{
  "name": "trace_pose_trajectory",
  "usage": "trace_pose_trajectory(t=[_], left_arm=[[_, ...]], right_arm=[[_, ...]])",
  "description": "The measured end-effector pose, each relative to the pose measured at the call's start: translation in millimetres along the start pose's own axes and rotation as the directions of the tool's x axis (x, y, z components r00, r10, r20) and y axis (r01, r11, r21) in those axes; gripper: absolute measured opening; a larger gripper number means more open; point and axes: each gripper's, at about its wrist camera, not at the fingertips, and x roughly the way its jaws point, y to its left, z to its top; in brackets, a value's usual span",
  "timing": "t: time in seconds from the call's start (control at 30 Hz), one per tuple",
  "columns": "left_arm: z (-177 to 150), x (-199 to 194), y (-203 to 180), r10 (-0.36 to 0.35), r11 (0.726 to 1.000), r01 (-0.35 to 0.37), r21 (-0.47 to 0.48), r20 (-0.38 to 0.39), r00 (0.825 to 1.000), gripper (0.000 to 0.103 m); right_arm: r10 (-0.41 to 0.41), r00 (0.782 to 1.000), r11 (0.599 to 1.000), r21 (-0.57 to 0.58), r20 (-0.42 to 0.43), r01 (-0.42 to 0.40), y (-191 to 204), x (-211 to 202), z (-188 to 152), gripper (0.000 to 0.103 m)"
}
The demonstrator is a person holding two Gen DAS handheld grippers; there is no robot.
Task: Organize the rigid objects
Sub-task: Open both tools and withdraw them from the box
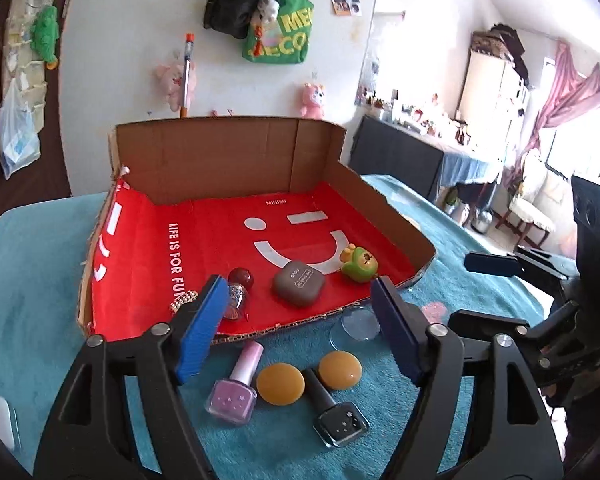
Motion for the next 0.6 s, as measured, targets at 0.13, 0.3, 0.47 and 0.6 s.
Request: trace_pose_trajectory(t=[0.13, 0.3, 0.47, 0.6], left_arm=[[-12, -19, -9, 0.041, 0.999, -0.041, 0.0, 0.064, 0.997, 0.083], [-31, -42, -18, 0.081, 0.997, -0.081, 0.0, 0.131, 0.988, 0.093], [-56, -46, -20, 0.098, 0.995, -0.095, -0.034, 0.121, 0.988, 0.093], [-77, -40, -20, 0.141, 0.99, -0.138, -0.041, 0.093, 0.986, 0.094]], right_arm=[[-0.041, 0.997, 0.999, 0.017, 0.058, 0.04, 5, -16, -13, 0.094], [-0.123, 0.98, 0.992, 0.055, 0.156, 0.115, 15, -38, -30, 0.103], [-0.194, 0.955, 0.979, 0.107, 0.224, 0.174, 21, -48, -55, 0.103], [-0.221, 0.954, 0.971, 0.141, 0.204, 0.195, 21, -41, -73, 0.103]])
